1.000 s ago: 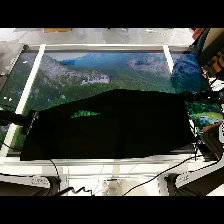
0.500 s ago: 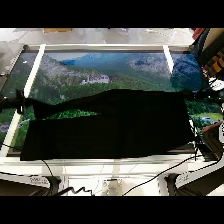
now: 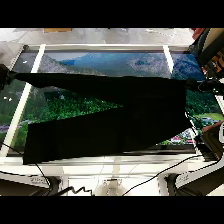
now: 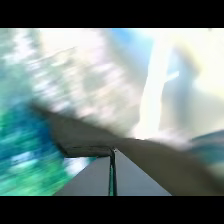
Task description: Fold the clothes and pants, and hang the long-sleeved shirts on hangers.
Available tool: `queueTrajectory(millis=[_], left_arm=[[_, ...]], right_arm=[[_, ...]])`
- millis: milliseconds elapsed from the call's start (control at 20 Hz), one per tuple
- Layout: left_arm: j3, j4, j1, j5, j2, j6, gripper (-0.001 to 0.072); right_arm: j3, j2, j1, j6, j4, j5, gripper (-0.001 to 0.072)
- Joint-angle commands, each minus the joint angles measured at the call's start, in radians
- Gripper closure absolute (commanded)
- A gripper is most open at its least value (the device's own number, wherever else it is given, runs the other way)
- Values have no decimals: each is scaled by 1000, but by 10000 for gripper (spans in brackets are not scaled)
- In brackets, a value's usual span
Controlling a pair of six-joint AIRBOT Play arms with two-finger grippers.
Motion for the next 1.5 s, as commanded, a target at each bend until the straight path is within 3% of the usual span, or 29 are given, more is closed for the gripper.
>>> queueTrajectory(millis=[0,100,600,1050,1450], left_arm=[[14,436,-25,-136,-10,11,698],[-7,542,-35,-175,-27,11,698],[-158,489,-67,-75,-114,-32,698],[-158,488,-94,-3,-144,-55,697],[-158,488,-119,-3,-168,-72,696]], right_arm=[[7,-1,0,56,-105,35,691],[-1,-2,0,75,-145,26,690],[-29,-60,63,76,-144,-101,690],[-29,-76,121,85,-140,-377,690],[-29,-97,119,85,-147,-418,690]])
